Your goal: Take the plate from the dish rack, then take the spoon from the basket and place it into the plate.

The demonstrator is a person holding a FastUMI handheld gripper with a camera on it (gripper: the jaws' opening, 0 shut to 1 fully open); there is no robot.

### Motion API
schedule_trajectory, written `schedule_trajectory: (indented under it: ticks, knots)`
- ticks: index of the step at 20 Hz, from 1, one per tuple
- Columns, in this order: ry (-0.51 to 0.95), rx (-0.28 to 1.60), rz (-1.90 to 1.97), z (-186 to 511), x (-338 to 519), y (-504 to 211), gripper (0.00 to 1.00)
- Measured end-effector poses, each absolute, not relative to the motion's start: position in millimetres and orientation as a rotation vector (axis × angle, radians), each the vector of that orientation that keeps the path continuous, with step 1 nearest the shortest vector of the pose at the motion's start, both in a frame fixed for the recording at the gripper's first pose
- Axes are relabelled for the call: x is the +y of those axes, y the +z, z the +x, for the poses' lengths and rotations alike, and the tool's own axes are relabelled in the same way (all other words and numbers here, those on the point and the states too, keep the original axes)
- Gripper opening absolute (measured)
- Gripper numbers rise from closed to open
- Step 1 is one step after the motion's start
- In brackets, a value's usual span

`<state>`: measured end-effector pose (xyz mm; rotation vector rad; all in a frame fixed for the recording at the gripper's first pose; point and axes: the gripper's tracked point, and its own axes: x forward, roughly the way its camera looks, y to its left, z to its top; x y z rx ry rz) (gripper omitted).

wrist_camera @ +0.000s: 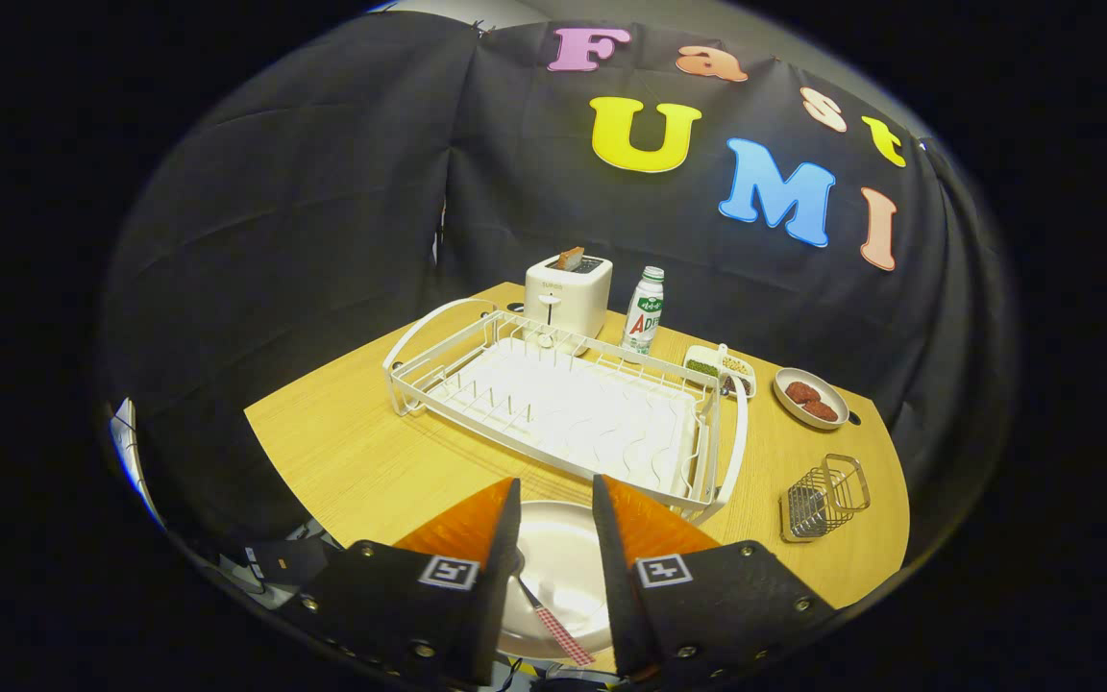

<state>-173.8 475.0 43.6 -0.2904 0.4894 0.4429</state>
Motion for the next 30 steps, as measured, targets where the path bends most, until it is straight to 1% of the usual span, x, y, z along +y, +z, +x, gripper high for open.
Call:
schedule_trajectory:
  ticks: [3, 4, 6, 11, 16, 22, 27, 30]
  knots:
    - [0.433, 0.479, -0.301, -174.9, 471.1, 47.1, 0.91]
    - [0.433, 0.467, -0.298, -174.3, 470.0, 51.6, 0.99]
    - [0.428, 0.448, -0.279, -172.5, 468.4, 59.7, 0.97]
    - [0.358, 0.371, -0.227, -160.0, 450.2, 105.3, 0.96]
    - [0.280, 0.224, -0.138, -141.9, 421.7, 183.3, 0.96]
    - [0.214, -0.005, -0.066, -119.1, 374.8, 279.3, 0.96]
    - [0.139, -0.175, -0.031, -104.0, 326.0, 318.3, 0.96]
    - [0.101, -0.225, -0.024, -93.4, 295.0, 320.7, 0.96]
